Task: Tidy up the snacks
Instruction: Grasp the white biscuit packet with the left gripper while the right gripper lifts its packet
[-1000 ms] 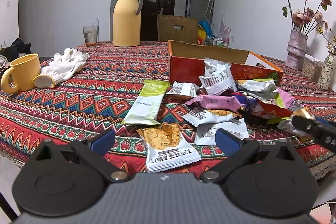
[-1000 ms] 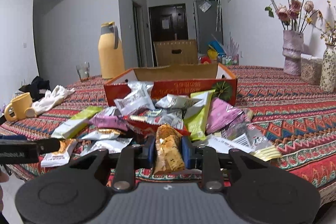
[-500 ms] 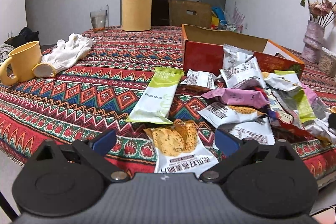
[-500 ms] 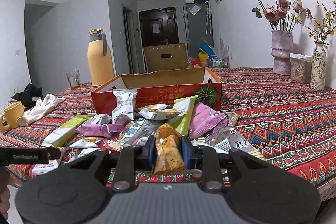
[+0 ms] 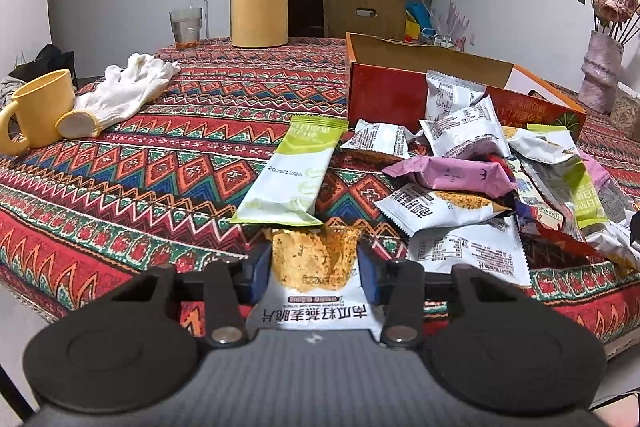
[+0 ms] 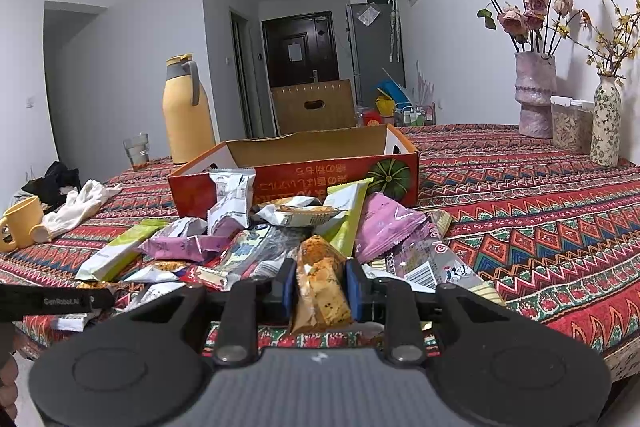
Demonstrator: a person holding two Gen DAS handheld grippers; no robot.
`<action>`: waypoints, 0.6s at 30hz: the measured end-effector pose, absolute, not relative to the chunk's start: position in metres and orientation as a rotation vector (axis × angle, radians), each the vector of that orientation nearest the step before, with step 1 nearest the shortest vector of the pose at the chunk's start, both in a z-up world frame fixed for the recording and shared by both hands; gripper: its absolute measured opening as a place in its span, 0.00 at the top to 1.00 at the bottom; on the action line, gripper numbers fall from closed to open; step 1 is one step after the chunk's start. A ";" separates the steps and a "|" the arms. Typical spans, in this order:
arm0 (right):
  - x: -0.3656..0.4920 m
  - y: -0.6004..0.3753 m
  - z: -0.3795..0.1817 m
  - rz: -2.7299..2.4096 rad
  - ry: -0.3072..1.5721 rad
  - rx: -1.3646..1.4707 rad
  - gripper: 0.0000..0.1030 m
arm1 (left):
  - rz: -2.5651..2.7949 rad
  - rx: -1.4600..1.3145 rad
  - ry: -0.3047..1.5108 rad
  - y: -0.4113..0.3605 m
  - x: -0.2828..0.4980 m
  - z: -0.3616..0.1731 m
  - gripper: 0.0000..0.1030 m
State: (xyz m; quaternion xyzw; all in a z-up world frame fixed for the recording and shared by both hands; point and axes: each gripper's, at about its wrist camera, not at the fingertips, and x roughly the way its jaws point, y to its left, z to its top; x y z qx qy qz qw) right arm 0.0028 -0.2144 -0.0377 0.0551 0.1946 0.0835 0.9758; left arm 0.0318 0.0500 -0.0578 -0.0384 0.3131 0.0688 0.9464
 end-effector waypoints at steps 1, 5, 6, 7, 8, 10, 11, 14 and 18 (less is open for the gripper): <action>0.003 -0.214 -0.038 0.168 0.393 0.112 0.76 | 0.139 -0.078 0.637 0.050 0.031 -0.057 0.57; 0.004 -0.216 -0.038 0.168 0.391 0.117 0.75 | 0.122 -0.078 0.620 0.048 0.023 -0.052 0.57; 0.004 -0.217 -0.038 0.169 0.391 0.119 0.75 | 0.117 -0.079 0.615 0.047 0.021 -0.051 0.57; 0.004 -0.217 -0.038 0.168 0.391 0.119 0.76 | 0.112 -0.078 0.609 0.046 0.020 -0.048 0.57; 0.005 -0.218 -0.038 0.168 0.390 0.121 0.75 | 0.108 -0.077 0.603 0.046 0.018 -0.046 0.57; 0.007 -0.219 -0.036 0.169 0.387 0.124 0.75 | 0.098 -0.075 0.592 0.044 0.017 -0.042 0.57; 0.008 -0.219 -0.035 0.169 0.385 0.125 0.75 | 0.096 -0.073 0.586 0.043 0.017 -0.039 0.57; 0.013 -0.222 -0.032 0.170 0.375 0.129 0.75 | 0.093 -0.068 0.572 0.041 0.021 -0.032 0.57; 0.023 -0.224 -0.026 0.171 0.365 0.134 0.75 | 0.086 -0.064 0.560 0.038 0.031 -0.025 0.57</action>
